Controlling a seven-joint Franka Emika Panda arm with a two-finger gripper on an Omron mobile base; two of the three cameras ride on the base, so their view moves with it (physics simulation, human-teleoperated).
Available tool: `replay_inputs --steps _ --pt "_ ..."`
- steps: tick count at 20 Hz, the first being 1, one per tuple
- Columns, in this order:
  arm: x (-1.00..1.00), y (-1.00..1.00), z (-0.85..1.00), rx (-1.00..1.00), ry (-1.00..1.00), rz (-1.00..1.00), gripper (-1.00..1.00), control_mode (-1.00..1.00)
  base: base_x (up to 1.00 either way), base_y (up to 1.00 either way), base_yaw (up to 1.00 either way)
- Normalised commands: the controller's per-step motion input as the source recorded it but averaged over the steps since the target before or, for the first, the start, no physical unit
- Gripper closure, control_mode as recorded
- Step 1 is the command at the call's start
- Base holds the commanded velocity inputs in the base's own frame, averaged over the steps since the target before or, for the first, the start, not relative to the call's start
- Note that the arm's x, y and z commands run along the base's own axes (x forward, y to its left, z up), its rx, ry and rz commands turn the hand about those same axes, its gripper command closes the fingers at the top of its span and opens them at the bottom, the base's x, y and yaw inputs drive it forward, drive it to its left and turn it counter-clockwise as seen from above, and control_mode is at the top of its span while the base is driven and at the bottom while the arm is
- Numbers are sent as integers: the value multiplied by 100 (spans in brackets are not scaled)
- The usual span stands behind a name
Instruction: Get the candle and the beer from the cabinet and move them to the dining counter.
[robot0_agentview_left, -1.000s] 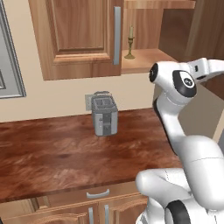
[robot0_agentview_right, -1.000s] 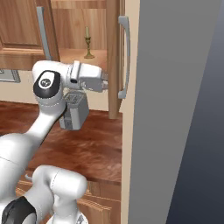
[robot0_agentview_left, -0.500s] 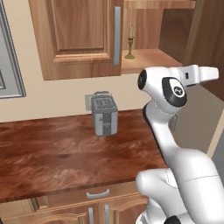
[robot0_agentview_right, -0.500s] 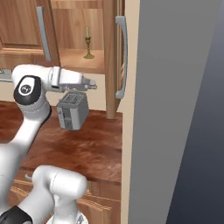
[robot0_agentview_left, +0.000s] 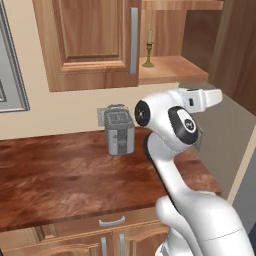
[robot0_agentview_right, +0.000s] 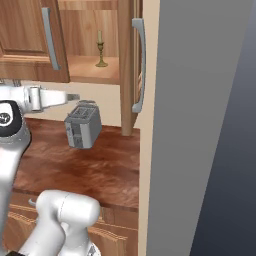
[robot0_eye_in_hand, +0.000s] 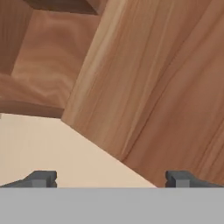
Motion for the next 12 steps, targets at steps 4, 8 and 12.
replay_inputs --steps 4,8,12 --pt "27 62 0 6 -9 41 -100 -100 0 0 0" --pt "22 67 0 5 -4 41 -100 -100 0 0 0" --pt "13 73 0 5 -4 39 -100 -100 0 0 0"
